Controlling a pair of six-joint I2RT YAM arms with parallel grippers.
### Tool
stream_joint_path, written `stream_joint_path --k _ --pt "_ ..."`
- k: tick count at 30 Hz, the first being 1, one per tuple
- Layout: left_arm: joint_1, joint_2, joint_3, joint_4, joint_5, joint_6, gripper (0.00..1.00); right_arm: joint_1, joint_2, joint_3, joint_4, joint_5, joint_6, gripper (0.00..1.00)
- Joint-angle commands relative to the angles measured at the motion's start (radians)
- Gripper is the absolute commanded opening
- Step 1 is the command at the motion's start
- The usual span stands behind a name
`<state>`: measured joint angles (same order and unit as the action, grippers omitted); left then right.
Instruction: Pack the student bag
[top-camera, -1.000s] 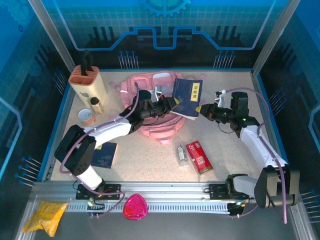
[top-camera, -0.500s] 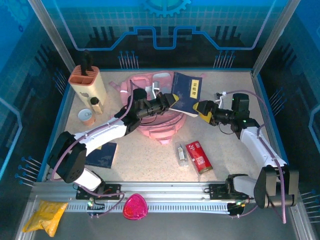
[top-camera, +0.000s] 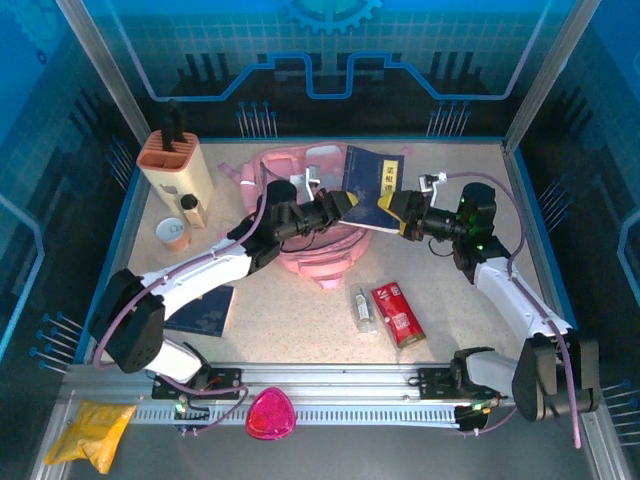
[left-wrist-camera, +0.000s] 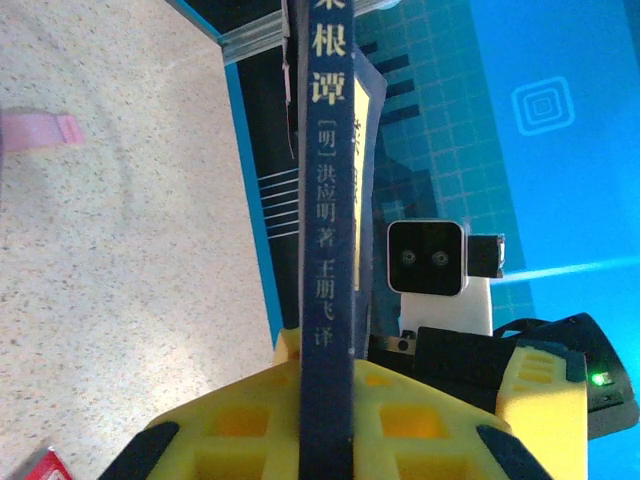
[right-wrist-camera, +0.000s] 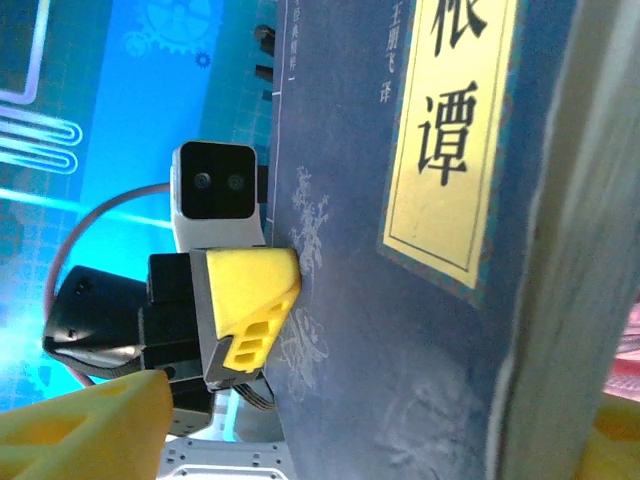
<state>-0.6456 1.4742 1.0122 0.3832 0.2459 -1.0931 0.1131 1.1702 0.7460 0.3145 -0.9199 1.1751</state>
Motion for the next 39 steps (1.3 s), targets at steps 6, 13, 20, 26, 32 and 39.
stream_joint_path --k 6,13,20,26,32,39 --pt "-0.063 -0.078 0.057 -0.207 -0.144 0.194 0.00 0.015 -0.051 -0.019 -0.060 0.025 -0.066 0.47" --pt "-0.077 -0.080 0.049 -0.241 -0.171 0.217 0.00 0.025 -0.056 -0.009 -0.175 0.054 -0.152 0.16" --pt "-0.080 -0.101 0.066 -0.409 -0.202 0.345 0.28 -0.006 -0.076 0.028 -0.390 0.095 -0.308 0.03" --pt "-0.078 -0.062 0.165 -0.734 -0.229 0.617 0.44 -0.107 -0.123 0.035 -0.596 0.137 -0.453 0.03" --pt "-0.078 0.061 0.269 -0.919 -0.274 0.812 0.50 -0.168 -0.139 0.042 -0.759 0.202 -0.566 0.03" --pt "-0.078 0.249 0.408 -1.027 -0.339 0.924 0.50 -0.220 -0.133 0.027 -0.782 0.188 -0.578 0.02"
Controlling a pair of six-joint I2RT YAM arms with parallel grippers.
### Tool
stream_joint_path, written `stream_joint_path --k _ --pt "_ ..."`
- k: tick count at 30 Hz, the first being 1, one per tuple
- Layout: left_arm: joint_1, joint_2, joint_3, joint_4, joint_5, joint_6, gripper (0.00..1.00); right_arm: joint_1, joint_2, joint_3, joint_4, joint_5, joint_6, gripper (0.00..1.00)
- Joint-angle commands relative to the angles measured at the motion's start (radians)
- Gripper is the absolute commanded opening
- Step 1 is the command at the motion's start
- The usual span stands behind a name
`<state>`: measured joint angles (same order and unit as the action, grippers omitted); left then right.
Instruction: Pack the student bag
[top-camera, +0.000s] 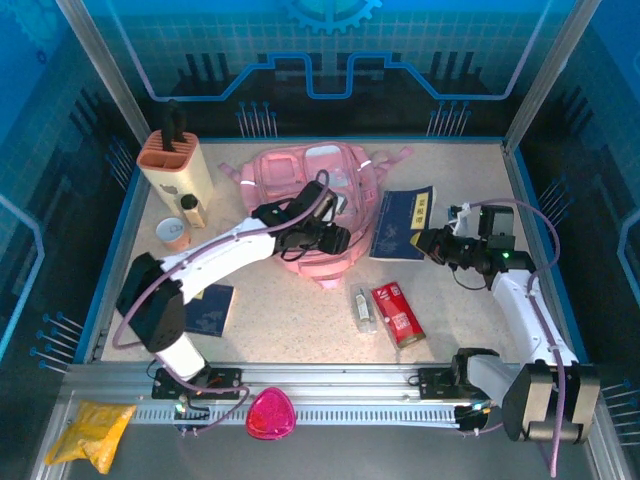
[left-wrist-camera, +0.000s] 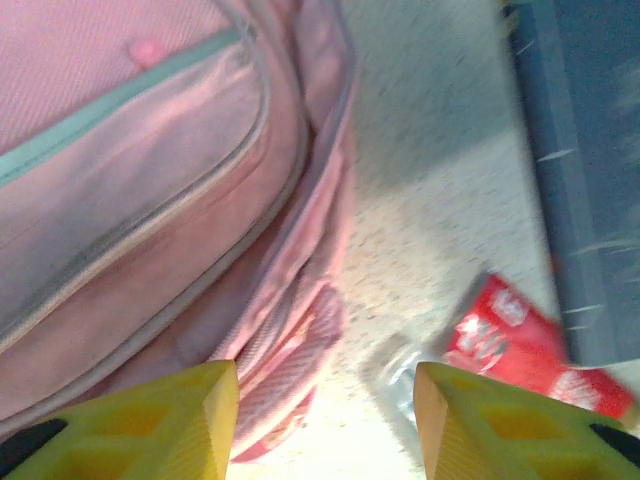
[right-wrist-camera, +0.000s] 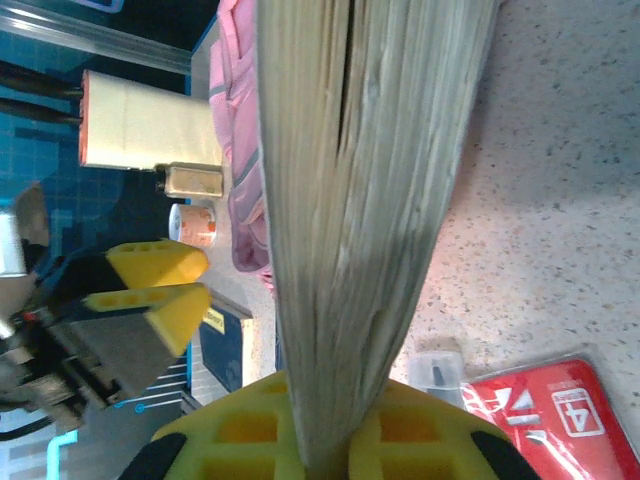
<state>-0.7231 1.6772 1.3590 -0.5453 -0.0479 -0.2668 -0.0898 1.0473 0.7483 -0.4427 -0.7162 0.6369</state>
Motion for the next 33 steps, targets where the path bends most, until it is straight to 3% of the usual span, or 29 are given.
stream_joint_path --k 1,5,17,23,30,33 --pt "0.000 0.069 0.076 -0.103 -0.051 0.111 0.49 -0.018 -0.011 0.022 -0.024 -0.015 -0.038 0.02" --pt "0.000 0.136 0.112 -0.098 -0.105 0.156 0.51 -0.028 -0.016 0.004 -0.003 -0.025 -0.028 0.02" --pt "0.002 0.307 0.235 -0.113 -0.076 0.222 0.49 -0.041 -0.010 -0.040 0.038 -0.047 0.001 0.01" --pt "0.014 0.330 0.230 -0.124 -0.086 0.242 0.34 -0.055 -0.027 -0.047 0.023 -0.054 -0.006 0.01" --pt "0.027 0.283 0.185 -0.071 -0.055 0.238 0.00 -0.059 -0.033 -0.066 0.046 -0.057 0.016 0.00" --pt "0.036 0.262 0.180 -0.061 -0.044 0.236 0.00 -0.059 -0.033 -0.062 0.034 -0.058 0.010 0.01"
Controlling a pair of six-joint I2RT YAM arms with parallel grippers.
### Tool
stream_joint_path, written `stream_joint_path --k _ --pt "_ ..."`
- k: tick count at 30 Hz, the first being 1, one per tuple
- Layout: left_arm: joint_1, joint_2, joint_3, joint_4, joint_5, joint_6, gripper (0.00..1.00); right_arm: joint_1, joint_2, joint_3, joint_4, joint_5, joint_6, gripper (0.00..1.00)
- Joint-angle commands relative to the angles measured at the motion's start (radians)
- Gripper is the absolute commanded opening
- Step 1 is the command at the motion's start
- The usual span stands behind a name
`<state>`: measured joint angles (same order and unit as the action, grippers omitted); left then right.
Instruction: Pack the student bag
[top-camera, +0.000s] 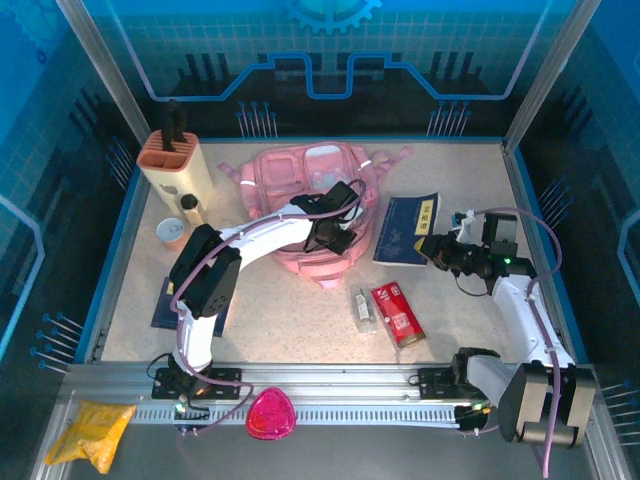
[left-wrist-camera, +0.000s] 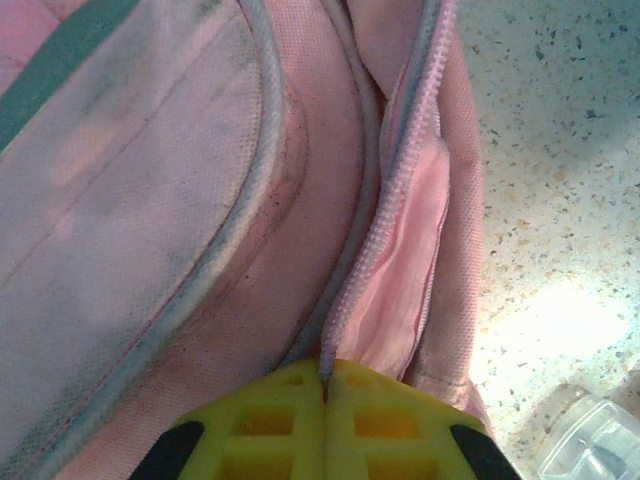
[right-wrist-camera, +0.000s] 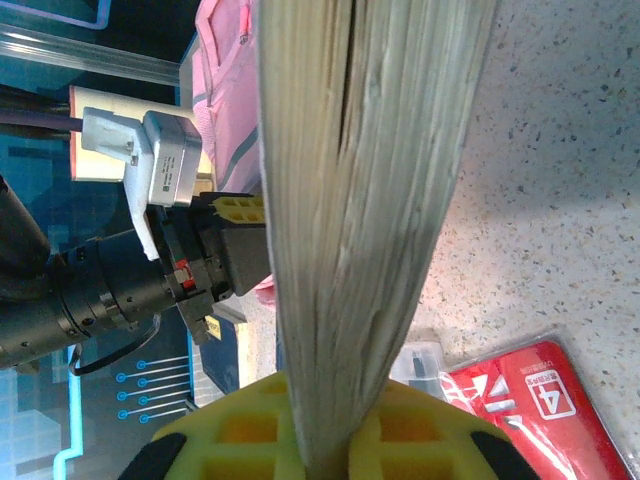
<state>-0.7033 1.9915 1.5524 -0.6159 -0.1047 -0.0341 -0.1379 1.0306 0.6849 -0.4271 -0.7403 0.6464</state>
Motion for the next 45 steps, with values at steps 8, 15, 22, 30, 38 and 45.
stream_joint_path --k 8,15,22,30,38,45 --pt "0.028 -0.140 0.041 -0.011 -0.070 0.036 0.00 0.004 -0.030 0.048 -0.121 0.049 -0.057 0.00" --pt "0.055 -0.214 0.120 -0.020 -0.133 0.063 0.00 0.073 0.003 0.038 -0.074 0.046 -0.011 0.00" --pt "0.073 -0.237 0.232 0.009 -0.149 0.075 0.00 0.256 0.127 0.030 0.225 0.036 0.168 0.00" --pt "0.089 -0.211 0.354 -0.016 -0.157 0.040 0.00 0.447 0.382 0.139 0.477 0.160 0.269 0.00" --pt "0.087 -0.225 0.380 0.019 -0.131 0.012 0.00 0.534 0.684 0.302 0.727 0.195 0.351 0.00" --pt "0.088 -0.210 0.408 0.010 -0.133 0.003 0.00 0.537 0.876 0.466 0.610 0.283 0.295 0.19"
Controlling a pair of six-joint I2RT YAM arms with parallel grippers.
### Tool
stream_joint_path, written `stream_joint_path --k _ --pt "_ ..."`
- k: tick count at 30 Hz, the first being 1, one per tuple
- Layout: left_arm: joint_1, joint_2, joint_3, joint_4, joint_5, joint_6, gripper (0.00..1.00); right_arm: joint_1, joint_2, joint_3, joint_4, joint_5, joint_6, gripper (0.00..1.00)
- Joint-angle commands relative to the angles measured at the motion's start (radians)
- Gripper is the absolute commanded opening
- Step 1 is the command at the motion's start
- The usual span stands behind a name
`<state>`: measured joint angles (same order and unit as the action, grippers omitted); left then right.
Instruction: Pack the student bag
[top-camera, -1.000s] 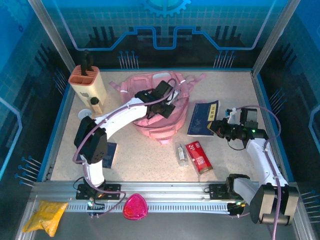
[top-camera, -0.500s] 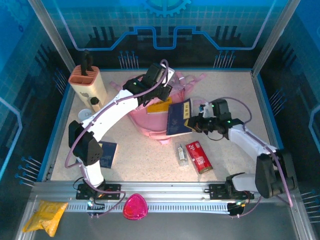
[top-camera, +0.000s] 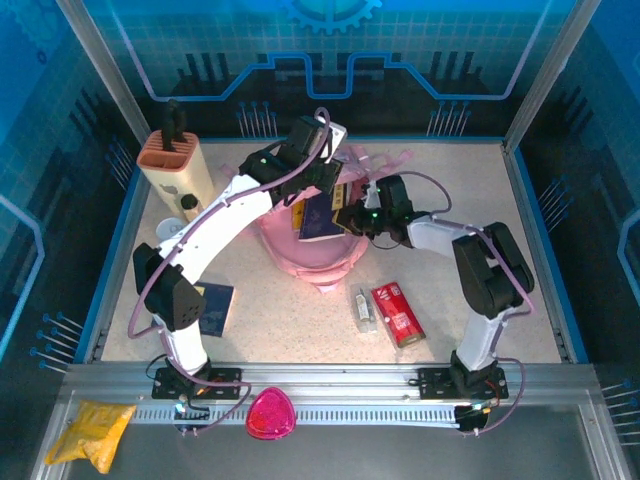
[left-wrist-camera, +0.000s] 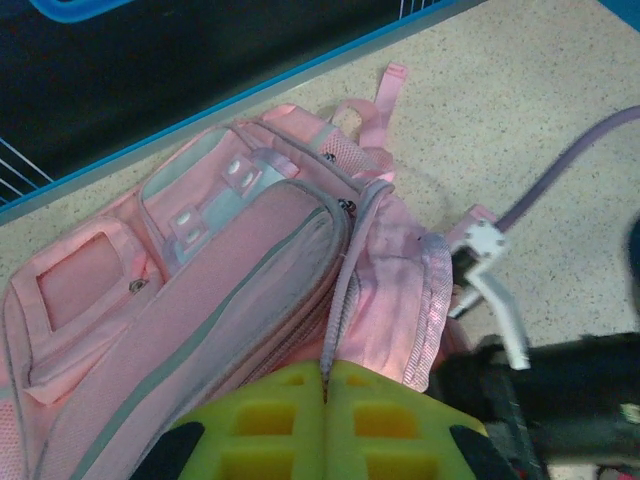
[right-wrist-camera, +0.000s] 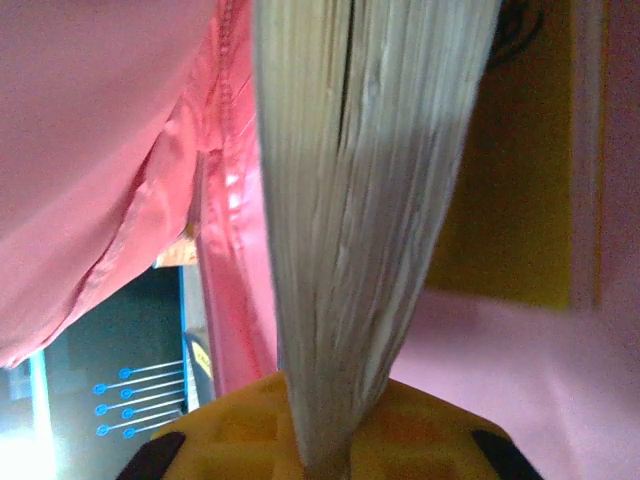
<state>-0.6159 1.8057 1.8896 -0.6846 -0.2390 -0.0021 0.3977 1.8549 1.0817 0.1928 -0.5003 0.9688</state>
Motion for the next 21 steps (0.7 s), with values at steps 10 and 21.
stream_joint_path --k 10,21 --pt "0.001 -0.029 0.051 0.078 0.008 -0.028 0.00 0.025 -0.095 -0.018 -0.195 0.241 -0.199 0.58" --pt "0.000 -0.022 0.042 0.082 0.017 -0.039 0.00 0.144 -0.075 -0.025 -0.262 0.245 -0.272 0.37"
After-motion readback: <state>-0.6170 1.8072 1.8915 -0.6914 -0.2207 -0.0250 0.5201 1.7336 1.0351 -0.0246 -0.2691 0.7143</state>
